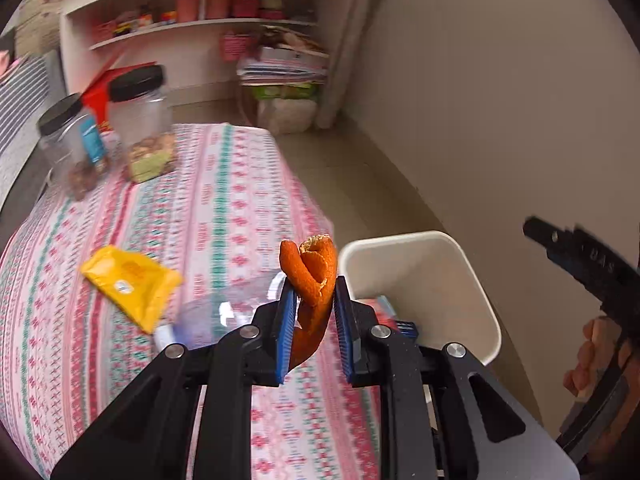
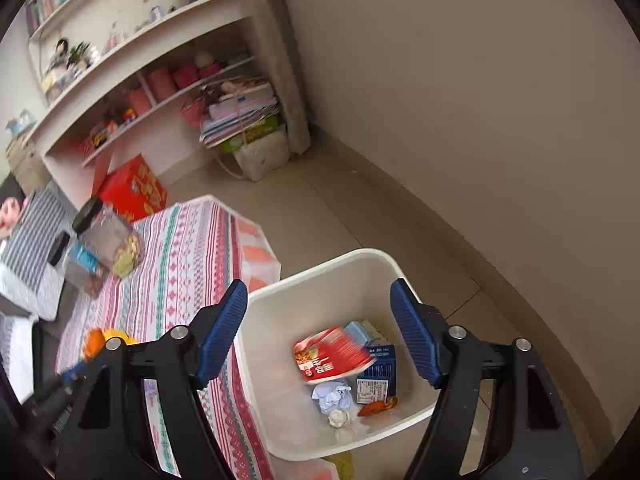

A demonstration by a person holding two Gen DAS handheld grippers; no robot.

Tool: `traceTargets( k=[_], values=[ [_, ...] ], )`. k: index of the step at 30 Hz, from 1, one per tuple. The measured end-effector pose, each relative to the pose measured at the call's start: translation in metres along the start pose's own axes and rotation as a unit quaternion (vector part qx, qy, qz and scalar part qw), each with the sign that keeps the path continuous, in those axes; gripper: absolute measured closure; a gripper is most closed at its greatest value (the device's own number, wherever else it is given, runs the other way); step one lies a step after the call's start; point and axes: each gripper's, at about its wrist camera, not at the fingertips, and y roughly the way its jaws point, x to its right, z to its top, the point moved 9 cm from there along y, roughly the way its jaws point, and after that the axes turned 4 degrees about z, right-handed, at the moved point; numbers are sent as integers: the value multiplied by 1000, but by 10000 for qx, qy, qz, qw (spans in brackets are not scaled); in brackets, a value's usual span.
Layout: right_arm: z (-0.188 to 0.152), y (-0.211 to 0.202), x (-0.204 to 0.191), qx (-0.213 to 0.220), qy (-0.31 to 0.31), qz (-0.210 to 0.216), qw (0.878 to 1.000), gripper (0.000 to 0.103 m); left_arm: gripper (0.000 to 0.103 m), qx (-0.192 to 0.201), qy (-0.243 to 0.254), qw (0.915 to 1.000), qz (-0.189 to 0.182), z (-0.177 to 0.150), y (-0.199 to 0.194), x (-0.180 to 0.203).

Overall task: Collect trash
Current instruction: 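Carry the red noodle cup over the bin and open the right tool to drop it, then grasp the yellow snack wrapper with the left tool while the right tool approaches the water bottle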

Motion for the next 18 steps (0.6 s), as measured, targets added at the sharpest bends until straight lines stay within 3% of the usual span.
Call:
traceTargets(
  k=[8,9,11,15,18],
  values=[
    [12,-11,32,230,442,-112,9987,25,82,-236,219,9984,-466,1,22,74],
    [13,-10,34,234,464,-119,9986,24,77,-303,253,9979,-518,0,25,80],
    [14,-11,34,238,455,-115,9986,23,45,-388,328,9972,-556,-2,29,87],
    [13,-12,31,215,379,-84,9990,18,33,-301,400,9985,-206,-5,28,74],
    [10,-9,22,125,329,-15,9994,14,27,-265,83,9994,208,1,27,40]
  ],
)
